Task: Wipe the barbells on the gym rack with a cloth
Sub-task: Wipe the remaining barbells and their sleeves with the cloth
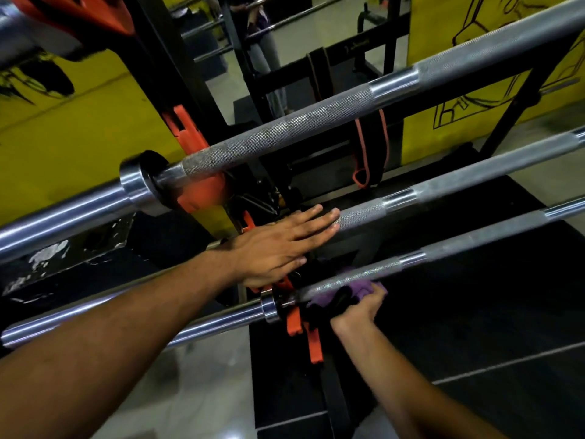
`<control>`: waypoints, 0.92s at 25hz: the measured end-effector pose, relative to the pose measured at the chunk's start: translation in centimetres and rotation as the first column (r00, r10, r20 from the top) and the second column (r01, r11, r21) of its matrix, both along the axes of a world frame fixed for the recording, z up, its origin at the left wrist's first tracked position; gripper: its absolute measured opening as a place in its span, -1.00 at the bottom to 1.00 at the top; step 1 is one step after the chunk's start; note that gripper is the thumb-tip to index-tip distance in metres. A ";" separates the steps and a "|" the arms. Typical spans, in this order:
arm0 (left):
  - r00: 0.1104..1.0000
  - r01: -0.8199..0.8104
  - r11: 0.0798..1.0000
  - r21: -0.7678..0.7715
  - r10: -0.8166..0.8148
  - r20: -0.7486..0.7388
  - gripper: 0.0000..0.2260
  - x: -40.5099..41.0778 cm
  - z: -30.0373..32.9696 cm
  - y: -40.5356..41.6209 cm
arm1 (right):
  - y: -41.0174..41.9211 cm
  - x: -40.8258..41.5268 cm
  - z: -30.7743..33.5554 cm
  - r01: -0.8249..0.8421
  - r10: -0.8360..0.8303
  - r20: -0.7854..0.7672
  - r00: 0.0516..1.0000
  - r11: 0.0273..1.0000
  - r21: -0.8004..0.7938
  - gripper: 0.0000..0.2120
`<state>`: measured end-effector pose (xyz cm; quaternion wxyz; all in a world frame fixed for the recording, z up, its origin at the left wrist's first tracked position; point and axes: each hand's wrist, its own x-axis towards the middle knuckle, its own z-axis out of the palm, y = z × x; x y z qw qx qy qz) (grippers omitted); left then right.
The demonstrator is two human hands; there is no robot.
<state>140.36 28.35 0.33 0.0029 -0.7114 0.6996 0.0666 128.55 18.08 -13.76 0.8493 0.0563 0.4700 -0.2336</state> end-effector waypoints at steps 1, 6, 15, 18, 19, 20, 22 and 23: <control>1.000 -0.003 1.000 -0.004 0.003 0.003 -0.45 -0.1 0.1 0.0 | -2.0 -0.3 -0.6 0.047 -0.047 -0.014 0.999 0.998 -0.043 -0.68; 1.000 -0.012 1.000 -0.002 0.012 0.013 -0.45 -0.6 0.3 -0.1 | -13.2 -0.2 -10.6 0.245 -0.245 0.020 0.969 0.956 -0.162 -0.58; 0.999 -0.023 0.999 0.031 0.022 0.024 -0.44 -0.5 0.3 0.0 | -4.8 -1.6 1.6 0.041 -0.042 -0.003 0.999 0.993 -0.111 -0.60; 0.999 -0.028 0.999 0.045 0.026 0.036 -0.45 -0.7 0.6 0.0 | 1.5 -1.4 1.4 -0.233 0.236 0.069 0.969 0.971 -0.054 -0.44; 0.999 -0.029 0.999 0.043 0.028 0.036 -0.45 -0.8 0.7 -0.1 | 3.1 -1.6 1.8 -0.302 0.309 0.119 0.944 0.950 -0.075 -0.44; 0.999 -0.030 0.999 0.036 0.029 0.033 -0.45 -0.9 0.7 -0.1 | 3.7 -1.9 1.9 -0.334 0.341 0.130 0.931 0.940 -0.075 -0.48; 0.999 -0.029 0.999 0.023 0.028 0.022 -0.45 -1.0 0.8 -0.2 | 2.3 -2.5 1.9 -0.306 0.310 0.117 0.943 0.951 -0.052 -0.58; 0.999 -0.027 0.999 0.018 0.026 0.022 -0.45 -1.0 0.8 -0.1 | 0.6 -2.6 1.8 -0.264 0.266 0.092 0.960 0.964 -0.036 -0.61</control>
